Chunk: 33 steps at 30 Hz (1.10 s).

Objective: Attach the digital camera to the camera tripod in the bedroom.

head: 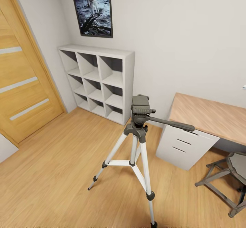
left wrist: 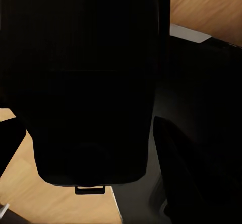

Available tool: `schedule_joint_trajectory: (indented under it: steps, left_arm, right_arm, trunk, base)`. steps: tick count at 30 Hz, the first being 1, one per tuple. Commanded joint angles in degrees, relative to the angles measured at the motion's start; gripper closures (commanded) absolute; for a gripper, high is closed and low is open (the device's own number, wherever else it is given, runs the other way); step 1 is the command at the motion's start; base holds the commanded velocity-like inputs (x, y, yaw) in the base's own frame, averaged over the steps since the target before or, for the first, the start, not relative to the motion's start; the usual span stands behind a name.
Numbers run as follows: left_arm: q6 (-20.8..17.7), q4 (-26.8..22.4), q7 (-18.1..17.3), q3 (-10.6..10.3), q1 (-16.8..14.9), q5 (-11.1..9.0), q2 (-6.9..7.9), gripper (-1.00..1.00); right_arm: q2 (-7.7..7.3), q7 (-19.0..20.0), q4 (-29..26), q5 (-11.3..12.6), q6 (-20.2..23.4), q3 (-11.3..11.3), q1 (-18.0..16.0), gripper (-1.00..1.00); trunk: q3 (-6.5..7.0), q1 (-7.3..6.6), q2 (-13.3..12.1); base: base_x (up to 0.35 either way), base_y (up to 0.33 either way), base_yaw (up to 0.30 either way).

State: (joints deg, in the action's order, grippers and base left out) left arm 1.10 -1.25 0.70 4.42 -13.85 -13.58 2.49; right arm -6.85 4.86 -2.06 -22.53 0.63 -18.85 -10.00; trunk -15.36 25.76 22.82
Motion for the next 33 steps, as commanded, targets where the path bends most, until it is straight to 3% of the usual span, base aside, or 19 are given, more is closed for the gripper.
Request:
schedule_joint_trajectory:
  steps: [1, 33]
  left_arm:
    - [0.11, 0.02, 0.09, 0.41, -0.04, 0.14, -0.01, 1.0]
    - [0.11, 0.02, 0.09, 0.42, -0.04, 0.14, -0.02, 1.0]
  right_arm:
    - [-0.01, 0.22, -0.05, -0.47, 0.07, -0.49, -0.02, -1.0]
    - [-0.01, -0.2, -0.05, -0.67, -0.02, -0.49, -0.03, -1.0]
  trunk:
    - [-0.19, 0.02, 0.1]
    - [-3.23, 0.02, 0.1]
  base:
    - [0.0, 0.0, 0.0]
    - [0.0, 0.0, 0.0]
